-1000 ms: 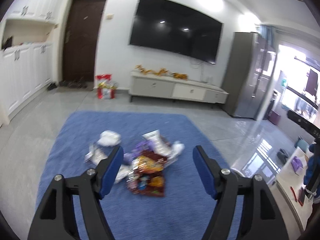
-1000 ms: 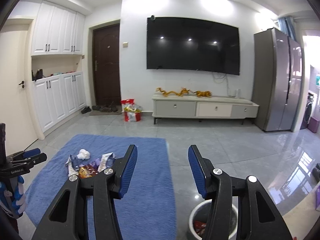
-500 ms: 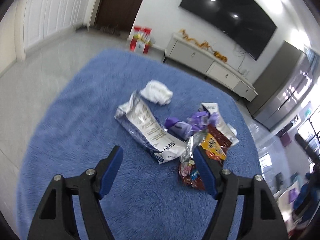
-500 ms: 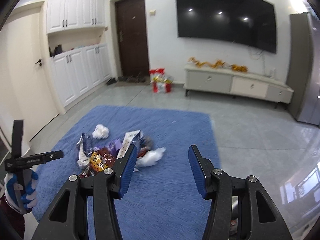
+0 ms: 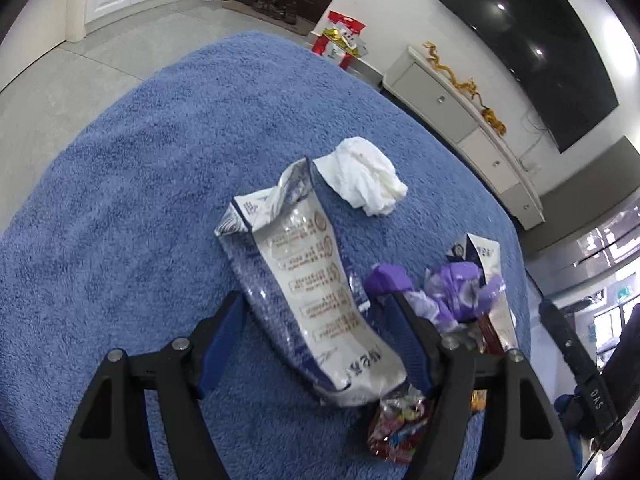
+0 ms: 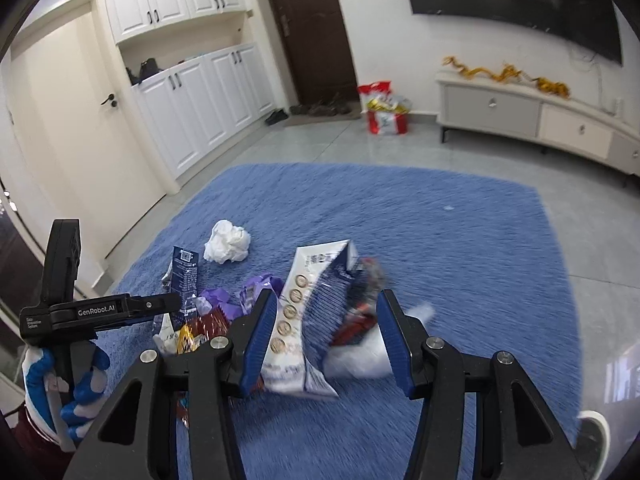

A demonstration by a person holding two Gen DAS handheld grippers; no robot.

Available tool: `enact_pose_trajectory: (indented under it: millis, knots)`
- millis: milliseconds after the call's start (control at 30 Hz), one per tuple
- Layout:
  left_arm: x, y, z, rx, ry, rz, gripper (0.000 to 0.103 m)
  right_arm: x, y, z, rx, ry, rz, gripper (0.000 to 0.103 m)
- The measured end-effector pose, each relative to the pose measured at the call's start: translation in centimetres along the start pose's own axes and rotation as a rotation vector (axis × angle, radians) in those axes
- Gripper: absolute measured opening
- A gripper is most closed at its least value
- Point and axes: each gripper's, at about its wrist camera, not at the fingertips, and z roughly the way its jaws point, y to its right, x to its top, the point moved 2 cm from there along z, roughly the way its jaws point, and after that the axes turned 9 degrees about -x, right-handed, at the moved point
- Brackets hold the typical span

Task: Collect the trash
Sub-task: 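Grasp white printed snack bag with left tool while right tool grasps milk carton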

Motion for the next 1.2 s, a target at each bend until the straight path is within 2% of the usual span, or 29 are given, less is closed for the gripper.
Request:
enact_pose_trajectory:
  millis: [33,100,167,300,400,733,767,867,967,1000,1200]
  knots:
    - [0.0,0.1,0.1,0.007,0.004,-0.003,0.069,0.1,-0.1,0.5,0.016,-0.009,0.001,0.050]
    - [0.2,0.2,0.6,0.029,0.010,-0.004,0.058,0.2,-0.5,1.8,0.038,-0.031,-0.005,0.049]
    - [0.3,0.3,0.9,0.053,0.022,0.002,0.054,0.2,-0.5,2.8,0.039,-0.050,-0.003,0.048]
    - [0.2,0.1,0.8,0.048,0.048,-0.015,0.047,-0.2,0.3,4.2,0.054,-0.082,0.038,0.047]
    - [0.3,0.1,0.8,0.047,0.069,-0.018,0.046,-0.6,0.8,4.8,0.063,-0.097,0.056,0.042]
    - [0.1,0.6,0.8,0.031,0.086,0.008,0.044,0.4,-0.1,6.7,0.072,-0.162,-0.002,0.038]
    - [0.1,0.4,0.7,0.028,0.086,0.007,0.043,0.5,-0.1,6.7,0.078,-0.165,0.000,0.032]
    - [0.1,0.4,0.1,0.012,0.095,0.014,0.042,0.6,-0.1,6.8,0.083,-0.166,0.003,0.032]
    - [0.0,0.5,-1.1,0.005,0.116,0.032,0.042,0.4,0.0,6.4,0.080,-0.152,0.017,0.014]
    - [0.0,0.7,-1.5,0.004,0.121,0.034,0.042,0.4,0.0,6.1,0.079,-0.142,0.024,0.011]
    - [-0.6,0.9,-4.2,-0.013,0.154,0.037,0.042,0.2,-0.2,3.4,0.052,-0.098,0.016,0.009]
